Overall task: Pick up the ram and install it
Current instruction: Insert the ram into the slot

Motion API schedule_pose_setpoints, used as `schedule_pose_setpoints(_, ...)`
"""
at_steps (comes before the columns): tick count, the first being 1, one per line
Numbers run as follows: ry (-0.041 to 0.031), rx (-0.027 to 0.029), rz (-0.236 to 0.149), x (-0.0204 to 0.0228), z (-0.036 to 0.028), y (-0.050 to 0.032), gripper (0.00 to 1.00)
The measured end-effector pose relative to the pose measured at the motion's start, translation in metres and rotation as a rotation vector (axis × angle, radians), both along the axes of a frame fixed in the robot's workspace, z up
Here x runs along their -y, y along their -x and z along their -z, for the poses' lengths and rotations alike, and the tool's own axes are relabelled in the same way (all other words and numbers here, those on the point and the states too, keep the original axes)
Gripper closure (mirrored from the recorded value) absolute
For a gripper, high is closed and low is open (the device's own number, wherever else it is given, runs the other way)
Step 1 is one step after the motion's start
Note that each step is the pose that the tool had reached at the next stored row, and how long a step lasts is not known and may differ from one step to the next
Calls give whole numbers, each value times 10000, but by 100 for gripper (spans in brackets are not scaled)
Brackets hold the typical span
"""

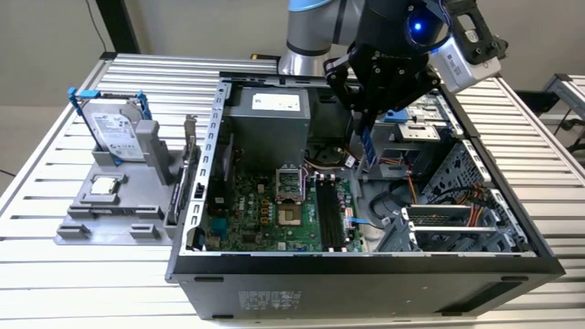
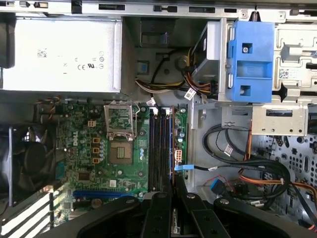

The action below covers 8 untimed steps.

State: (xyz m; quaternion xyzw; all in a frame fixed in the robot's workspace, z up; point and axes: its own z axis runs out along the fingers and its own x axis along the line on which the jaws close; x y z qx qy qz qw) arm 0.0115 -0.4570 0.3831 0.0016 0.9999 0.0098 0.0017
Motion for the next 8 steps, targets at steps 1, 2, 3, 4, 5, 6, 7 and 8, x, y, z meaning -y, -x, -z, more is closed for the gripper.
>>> schedule_pose_setpoints(1, -1, 0, 0, 0, 5, 0, 100)
schedule_pose_setpoints(2, -2, 1, 1, 0, 12, 0, 100)
schedule_pose_setpoints(3, -3, 0, 2, 0, 18, 0, 100)
schedule_pose_setpoints(4, -5, 0, 1, 0, 24, -1, 100)
schedule_pose_setpoints(5, -5, 0, 1, 0, 29, -2, 100)
schedule_pose_setpoints(6, -5, 0, 0, 0, 30, -2, 100)
schedule_pose_setpoints(7, -3, -1, 0, 0, 30, -2, 100)
schedule_pose_setpoints(8, -3, -1, 0, 0, 30, -2, 100)
